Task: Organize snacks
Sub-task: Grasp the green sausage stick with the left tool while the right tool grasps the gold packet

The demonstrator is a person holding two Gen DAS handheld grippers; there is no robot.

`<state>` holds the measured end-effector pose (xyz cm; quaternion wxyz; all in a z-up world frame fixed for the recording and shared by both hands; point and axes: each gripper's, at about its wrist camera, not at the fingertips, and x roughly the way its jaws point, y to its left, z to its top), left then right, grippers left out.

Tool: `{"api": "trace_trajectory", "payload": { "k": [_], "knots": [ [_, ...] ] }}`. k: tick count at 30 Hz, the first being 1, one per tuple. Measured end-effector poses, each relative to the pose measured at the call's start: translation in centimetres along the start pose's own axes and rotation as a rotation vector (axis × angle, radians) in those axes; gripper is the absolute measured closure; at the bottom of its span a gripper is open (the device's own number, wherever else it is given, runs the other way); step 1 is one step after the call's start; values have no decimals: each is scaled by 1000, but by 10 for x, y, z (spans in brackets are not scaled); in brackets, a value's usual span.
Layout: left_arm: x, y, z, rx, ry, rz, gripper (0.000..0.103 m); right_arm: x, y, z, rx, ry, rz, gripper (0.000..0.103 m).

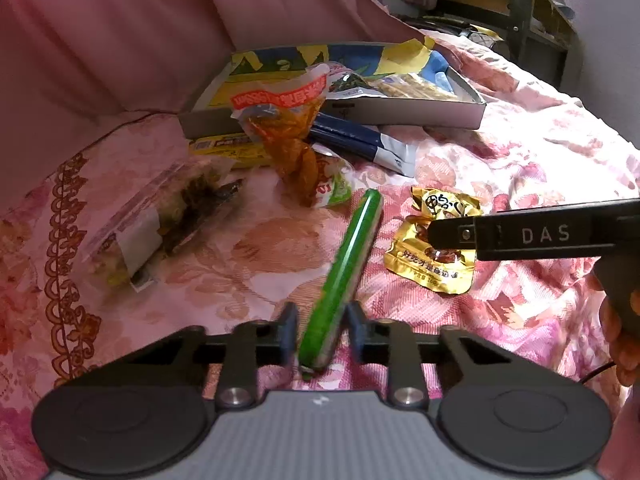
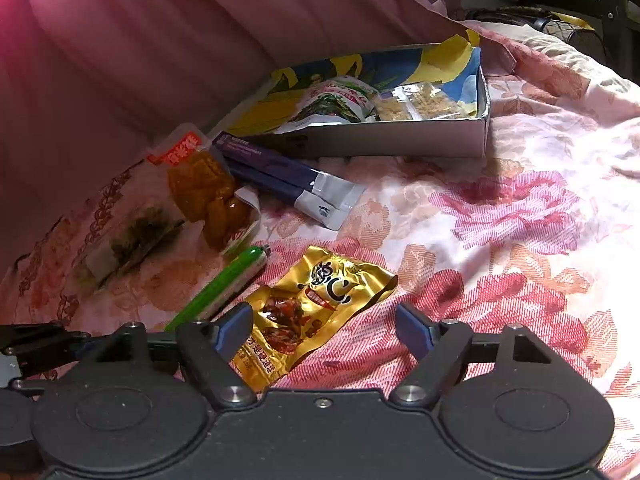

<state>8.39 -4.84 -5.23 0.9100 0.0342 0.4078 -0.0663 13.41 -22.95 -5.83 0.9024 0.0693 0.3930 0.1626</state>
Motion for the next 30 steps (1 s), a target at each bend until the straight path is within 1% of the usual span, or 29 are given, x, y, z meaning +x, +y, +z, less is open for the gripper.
{"api": "trace_trajectory", "payload": {
  "k": [8,11,16,18,19,20,22,24,26,28,30],
  "knots": [
    [-3,12,-1,-78,13,1,77,3,3,-1,-11,5,6,23],
    [-4,13,0,-81,15,2,77,6,7,0,-37,-7,16,21],
    [-5,14,-2,-84,16,8,77,19,16,2,-98,-29,5,20],
    [-6,15,-3,-85,19,13,77,21,18,2,-125,-33,0,21],
    [-7,15,-3,-88,23,14,77,21,19,2,-144,-33,-7,25],
    [-7,16,-4,-92,26,14,77,21,21,1,-164,-33,-14,31],
    [-10,19,-5,-104,37,9,77,19,26,0,-211,-23,-19,40],
    [-13,22,-7,-118,48,1,77,16,28,-2,-233,-12,-25,45],
    [-15,25,-8,-136,52,-7,77,14,27,-2,-228,2,-16,46],
    [-15,27,-7,-151,50,-8,75,11,23,-2,-188,6,-1,45],
    [-15,28,-6,-159,43,1,74,11,18,0,-129,1,25,38]
  ]
}}
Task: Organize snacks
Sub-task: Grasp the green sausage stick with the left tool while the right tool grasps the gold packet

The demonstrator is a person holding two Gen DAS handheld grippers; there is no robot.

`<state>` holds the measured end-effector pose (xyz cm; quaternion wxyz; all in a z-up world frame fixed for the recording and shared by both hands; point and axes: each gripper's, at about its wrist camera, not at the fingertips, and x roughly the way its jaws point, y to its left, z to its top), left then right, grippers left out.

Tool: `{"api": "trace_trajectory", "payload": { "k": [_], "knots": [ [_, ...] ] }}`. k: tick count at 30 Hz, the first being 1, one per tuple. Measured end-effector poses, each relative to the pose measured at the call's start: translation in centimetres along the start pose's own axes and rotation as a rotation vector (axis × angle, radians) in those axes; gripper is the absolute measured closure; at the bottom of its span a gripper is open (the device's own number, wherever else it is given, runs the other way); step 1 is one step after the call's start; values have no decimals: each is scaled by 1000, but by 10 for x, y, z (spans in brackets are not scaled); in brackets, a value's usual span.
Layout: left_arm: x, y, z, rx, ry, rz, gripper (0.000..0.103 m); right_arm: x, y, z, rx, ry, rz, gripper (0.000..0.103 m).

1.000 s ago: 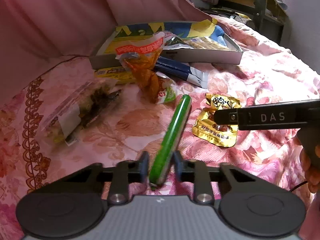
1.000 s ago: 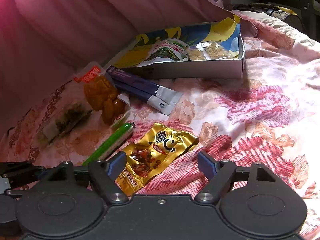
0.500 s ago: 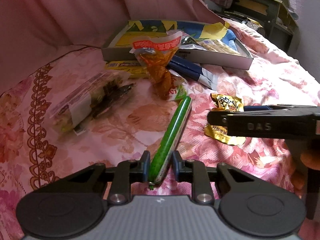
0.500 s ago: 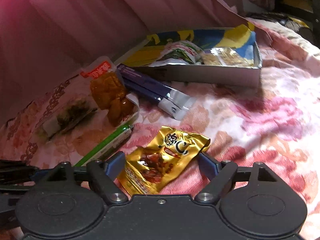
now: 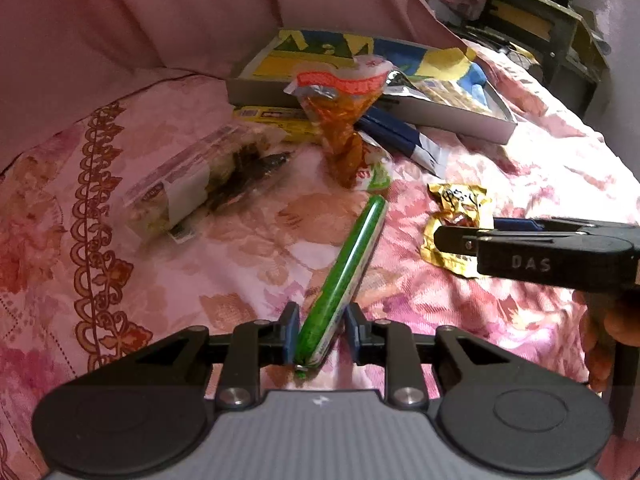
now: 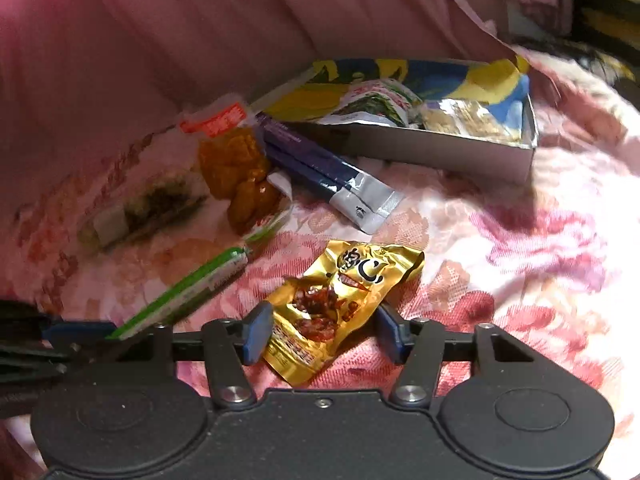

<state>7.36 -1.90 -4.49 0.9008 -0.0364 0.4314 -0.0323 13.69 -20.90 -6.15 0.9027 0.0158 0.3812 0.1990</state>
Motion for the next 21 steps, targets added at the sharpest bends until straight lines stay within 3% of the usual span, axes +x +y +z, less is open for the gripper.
{"api": "trace_trajectory", "payload": {
  "k": [4,10,11,13,21],
  "knots": [
    [3,-3,6,16,-29,15,61,5,-7,4,84,-24,24,30],
    [14,-16,9,86,-27,25,61,16,0,7,17,-43,-25,29],
    [15,-18,8,101,-28,32,61,17,0,7,6,-44,-30,29],
    [14,-19,6,117,-33,40,74,18,3,5,-25,-42,-41,32],
    [5,-14,0,87,-11,7,79,9,8,1,-105,5,-50,43]
  ]
}}
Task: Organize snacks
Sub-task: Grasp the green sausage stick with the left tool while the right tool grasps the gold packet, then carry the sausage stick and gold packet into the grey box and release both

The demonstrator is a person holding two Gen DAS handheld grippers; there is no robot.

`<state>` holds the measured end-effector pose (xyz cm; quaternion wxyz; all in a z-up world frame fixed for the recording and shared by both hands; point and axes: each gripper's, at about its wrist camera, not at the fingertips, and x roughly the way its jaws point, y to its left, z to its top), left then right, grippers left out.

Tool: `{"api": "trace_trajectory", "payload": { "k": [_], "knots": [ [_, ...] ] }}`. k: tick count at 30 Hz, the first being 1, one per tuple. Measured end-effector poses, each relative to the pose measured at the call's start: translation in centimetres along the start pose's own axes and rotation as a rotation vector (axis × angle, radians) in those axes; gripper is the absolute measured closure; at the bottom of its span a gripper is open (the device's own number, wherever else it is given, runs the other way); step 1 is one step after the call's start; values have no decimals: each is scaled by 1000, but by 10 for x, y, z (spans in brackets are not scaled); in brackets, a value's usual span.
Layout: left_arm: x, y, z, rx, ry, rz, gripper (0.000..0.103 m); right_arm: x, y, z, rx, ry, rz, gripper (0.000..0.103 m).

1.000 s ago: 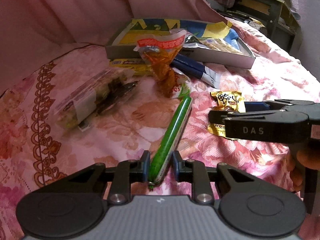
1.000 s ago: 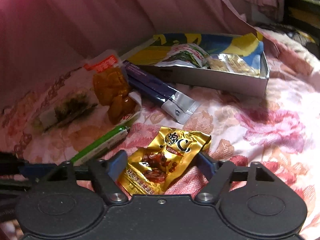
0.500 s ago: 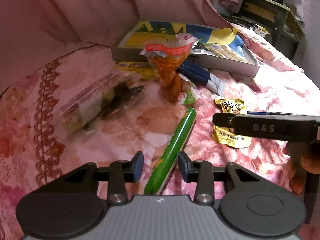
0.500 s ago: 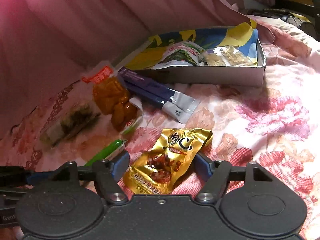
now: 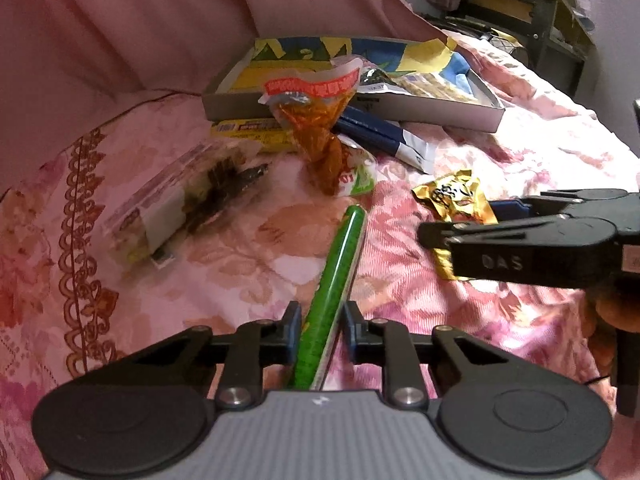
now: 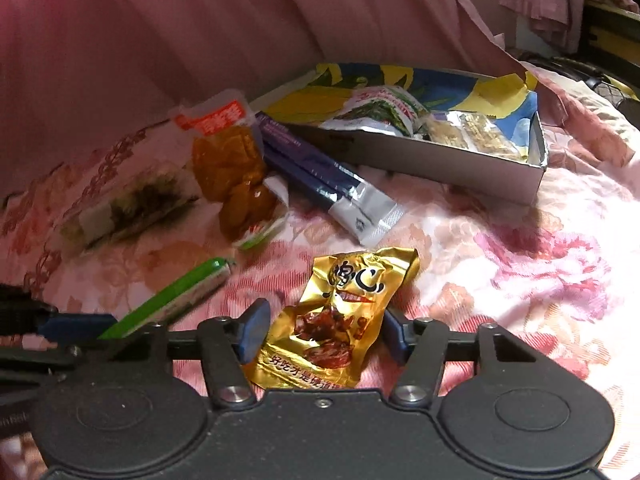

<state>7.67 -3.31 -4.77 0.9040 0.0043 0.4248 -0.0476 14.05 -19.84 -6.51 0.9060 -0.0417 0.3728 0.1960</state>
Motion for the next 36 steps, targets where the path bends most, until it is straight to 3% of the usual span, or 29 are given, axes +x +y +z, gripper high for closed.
{"api": "trace_trajectory", "payload": {
  "k": [5,11,14,26,36],
  "knots": [
    [-4,8,-3,-45,14,-20,79,-16,0,-9,-23,55,6,43],
    [-1,7,-2,-48,18,-15,78,-9,-5,-9,54,30,19,28],
    [1,7,0,-61,21,-17,78,-4,0,-11,23,19,-9,27],
    [17,-2,8,-37,14,1,76,-12,7,-15,-31,-5,-39,48],
    [7,1,6,-79,4,-45,82,-20,25,-16,-153,-67,-46,51]
  ]
}}
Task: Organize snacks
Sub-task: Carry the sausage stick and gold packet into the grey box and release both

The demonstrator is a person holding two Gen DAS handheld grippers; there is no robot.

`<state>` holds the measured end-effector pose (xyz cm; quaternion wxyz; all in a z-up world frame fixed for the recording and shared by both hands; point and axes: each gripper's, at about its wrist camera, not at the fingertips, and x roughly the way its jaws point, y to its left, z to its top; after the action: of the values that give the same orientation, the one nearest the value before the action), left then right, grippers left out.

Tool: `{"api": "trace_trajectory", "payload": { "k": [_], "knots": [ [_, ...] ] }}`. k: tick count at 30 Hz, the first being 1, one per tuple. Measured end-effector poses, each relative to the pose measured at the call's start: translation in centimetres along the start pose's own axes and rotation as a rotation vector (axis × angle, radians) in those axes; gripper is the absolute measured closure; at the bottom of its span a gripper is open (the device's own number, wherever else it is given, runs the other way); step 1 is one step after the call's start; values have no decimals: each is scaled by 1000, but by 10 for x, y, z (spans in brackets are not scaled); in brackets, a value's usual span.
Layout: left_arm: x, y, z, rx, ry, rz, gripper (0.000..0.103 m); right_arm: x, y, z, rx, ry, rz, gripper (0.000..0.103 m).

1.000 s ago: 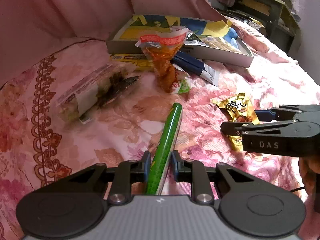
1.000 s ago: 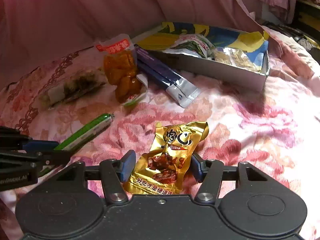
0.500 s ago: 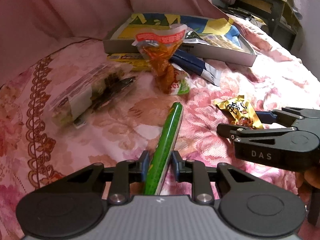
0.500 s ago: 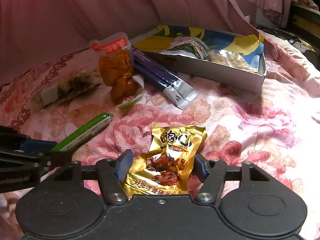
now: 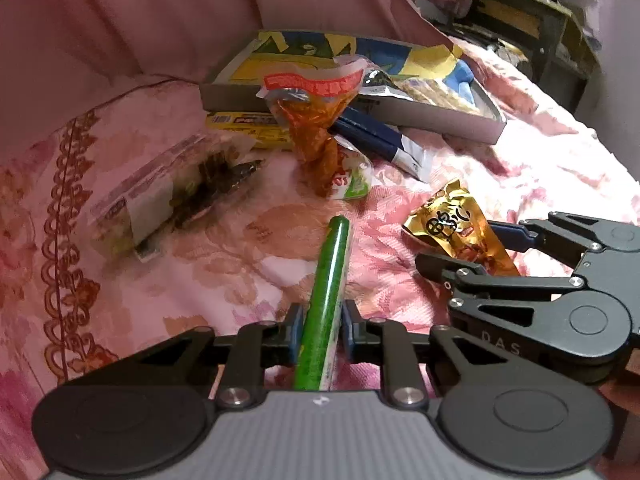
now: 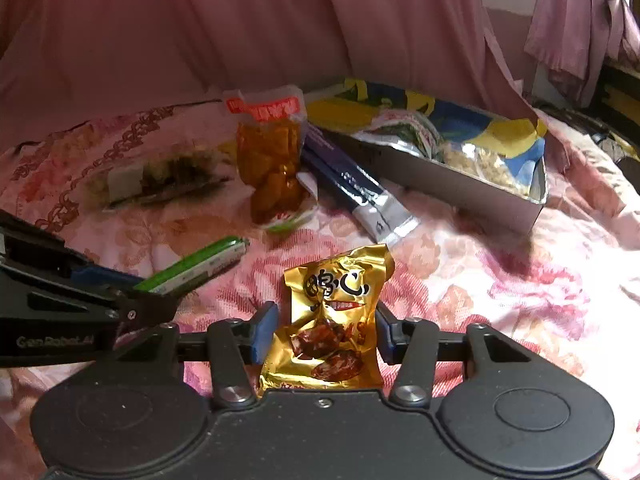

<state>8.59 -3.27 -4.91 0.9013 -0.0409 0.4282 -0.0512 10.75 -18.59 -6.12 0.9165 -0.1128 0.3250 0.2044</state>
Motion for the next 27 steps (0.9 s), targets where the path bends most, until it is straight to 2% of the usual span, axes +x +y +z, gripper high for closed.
{"api": "trace_trajectory", "payload": {
  "k": [5,10,20,27],
  "knots": [
    [-9,1,-1,-14,-22,-23,83,-6,-1,3,-7,-49,-12,51],
    [-9,0,-4,-3,-8,-20,84,-7,-3,4,4,-60,-4,51],
    [-17,1,-4,-22,-42,-60,84,-10,-5,5,18,-86,-7,51],
    [-29,2,5,-51,-127,-77,84,-17,-10,7,27,-125,-22,51]
  ]
}}
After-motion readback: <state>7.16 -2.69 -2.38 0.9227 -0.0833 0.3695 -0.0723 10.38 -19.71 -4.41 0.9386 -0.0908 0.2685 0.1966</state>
